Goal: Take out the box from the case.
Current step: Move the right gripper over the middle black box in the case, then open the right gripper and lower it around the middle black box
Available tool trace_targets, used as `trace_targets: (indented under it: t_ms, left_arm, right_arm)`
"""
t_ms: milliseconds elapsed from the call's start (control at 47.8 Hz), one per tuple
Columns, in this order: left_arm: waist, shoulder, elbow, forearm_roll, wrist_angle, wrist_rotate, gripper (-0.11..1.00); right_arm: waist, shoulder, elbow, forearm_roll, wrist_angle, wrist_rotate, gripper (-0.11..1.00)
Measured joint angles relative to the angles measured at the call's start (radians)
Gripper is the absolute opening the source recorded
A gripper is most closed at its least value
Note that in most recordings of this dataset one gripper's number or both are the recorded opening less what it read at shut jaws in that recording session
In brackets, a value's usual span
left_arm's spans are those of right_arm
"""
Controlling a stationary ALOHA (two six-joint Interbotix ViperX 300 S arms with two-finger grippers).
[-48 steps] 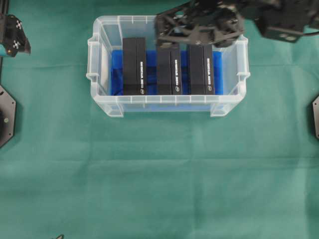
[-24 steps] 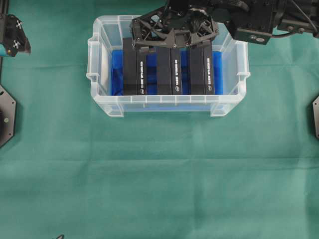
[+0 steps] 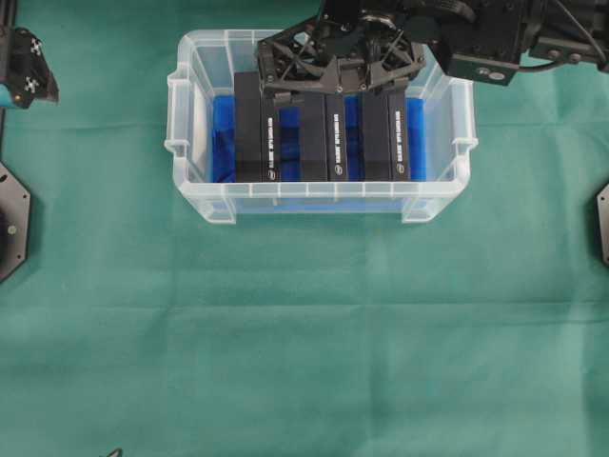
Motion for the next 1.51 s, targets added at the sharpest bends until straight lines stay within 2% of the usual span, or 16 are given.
trace_targets:
  t_ms: [1508]
  left_arm:
    - [0.002, 0.000, 0.000, 0.002, 0.000, 0.006, 0.91]
  right_arm:
    - [0.000, 0.025, 0.002, 0.000, -0.006, -0.011, 0.93]
